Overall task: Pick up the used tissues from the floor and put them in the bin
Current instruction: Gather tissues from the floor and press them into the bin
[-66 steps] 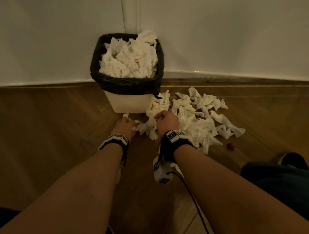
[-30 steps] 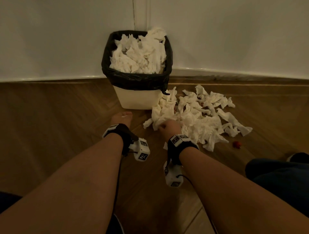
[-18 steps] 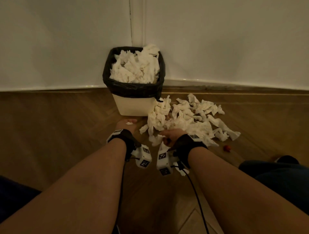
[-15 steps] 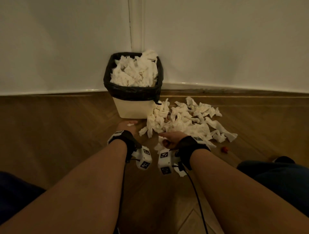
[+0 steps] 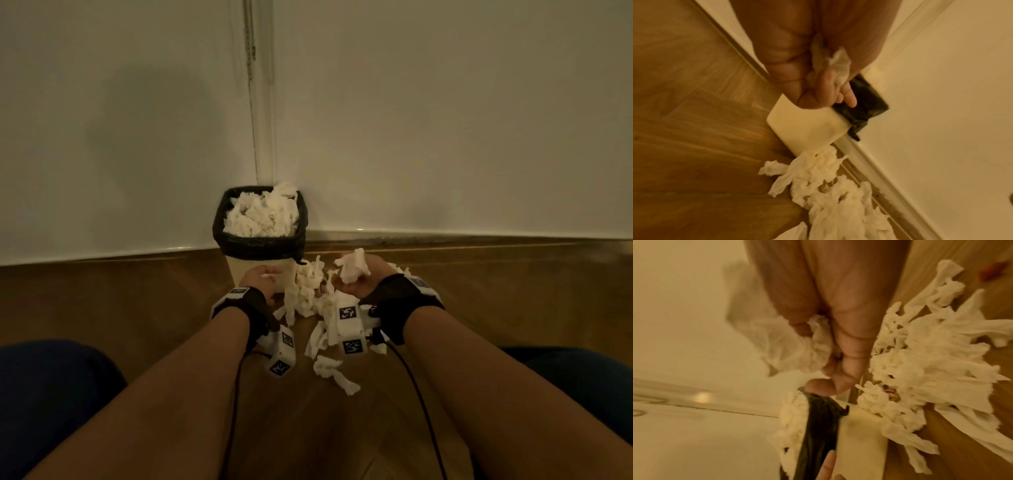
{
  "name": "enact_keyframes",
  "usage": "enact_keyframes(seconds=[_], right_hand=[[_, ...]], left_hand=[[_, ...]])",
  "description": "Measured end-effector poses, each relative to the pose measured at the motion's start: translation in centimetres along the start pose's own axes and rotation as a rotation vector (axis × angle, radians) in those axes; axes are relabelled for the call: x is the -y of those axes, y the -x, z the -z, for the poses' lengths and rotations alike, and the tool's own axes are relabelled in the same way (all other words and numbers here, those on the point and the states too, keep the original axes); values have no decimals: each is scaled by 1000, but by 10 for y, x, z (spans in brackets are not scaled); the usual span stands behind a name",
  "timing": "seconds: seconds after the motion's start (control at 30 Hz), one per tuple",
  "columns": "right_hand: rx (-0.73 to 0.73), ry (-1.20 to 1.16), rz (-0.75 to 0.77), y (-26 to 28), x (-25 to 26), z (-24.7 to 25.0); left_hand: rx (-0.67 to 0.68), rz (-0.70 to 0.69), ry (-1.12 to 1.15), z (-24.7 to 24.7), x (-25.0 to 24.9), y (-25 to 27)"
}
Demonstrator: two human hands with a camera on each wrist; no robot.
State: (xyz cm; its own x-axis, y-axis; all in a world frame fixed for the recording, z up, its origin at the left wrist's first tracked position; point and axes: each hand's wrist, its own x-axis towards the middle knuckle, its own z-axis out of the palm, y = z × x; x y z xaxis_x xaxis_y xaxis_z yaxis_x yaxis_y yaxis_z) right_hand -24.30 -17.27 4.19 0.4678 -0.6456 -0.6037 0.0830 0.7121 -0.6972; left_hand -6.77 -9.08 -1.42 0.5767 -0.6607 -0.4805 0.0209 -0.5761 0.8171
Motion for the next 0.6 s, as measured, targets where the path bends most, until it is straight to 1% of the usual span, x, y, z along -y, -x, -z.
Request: enact_keyframes(seconds=[0.03, 0.07, 0.1, 0.13, 0.2, 0.23, 0.27, 0.3, 0.37, 0.43, 0.47, 0.53, 0.57, 0.6], right_hand=[[41, -100, 3, 12, 8, -3], [69, -163, 15, 26, 16, -6], [73, -164, 44, 39, 24, -8], [76, -143, 77, 53, 31, -13], [73, -13, 145, 78, 41, -19], [79, 54, 184, 88, 44, -22], [92, 91, 210, 99, 47, -25], [91, 125, 227, 107, 49, -26], [77, 200, 262, 122, 56, -24], [81, 238, 302, 136, 62, -23], [88, 240, 315, 141, 65, -22], [71, 285, 368, 150, 69, -20], [55, 318, 398, 152, 70, -20], [34, 341, 424, 153, 71, -21]], left_hand=[[8, 24, -31, 2, -9, 7], [-13, 8, -54, 6, -20, 15], [-43, -32, -104, 7, -30, 24], [-46, -85, -142, 7, -40, 33], [-26, -125, -220, 6, -55, 52], [-39, -166, -199, 6, -62, 59], [-64, -187, -142, 6, -70, 69], [-56, -198, -62, 6, -80, 79], [18, -228, 128, 7, -102, 102], [168, -277, 389, 8, -124, 126], [172, -282, 470, 9, -133, 138], [144, -292, 440, 13, -142, 148], [130, -324, 388, 16, -145, 152], [99, -392, 282, 19, -145, 153]])
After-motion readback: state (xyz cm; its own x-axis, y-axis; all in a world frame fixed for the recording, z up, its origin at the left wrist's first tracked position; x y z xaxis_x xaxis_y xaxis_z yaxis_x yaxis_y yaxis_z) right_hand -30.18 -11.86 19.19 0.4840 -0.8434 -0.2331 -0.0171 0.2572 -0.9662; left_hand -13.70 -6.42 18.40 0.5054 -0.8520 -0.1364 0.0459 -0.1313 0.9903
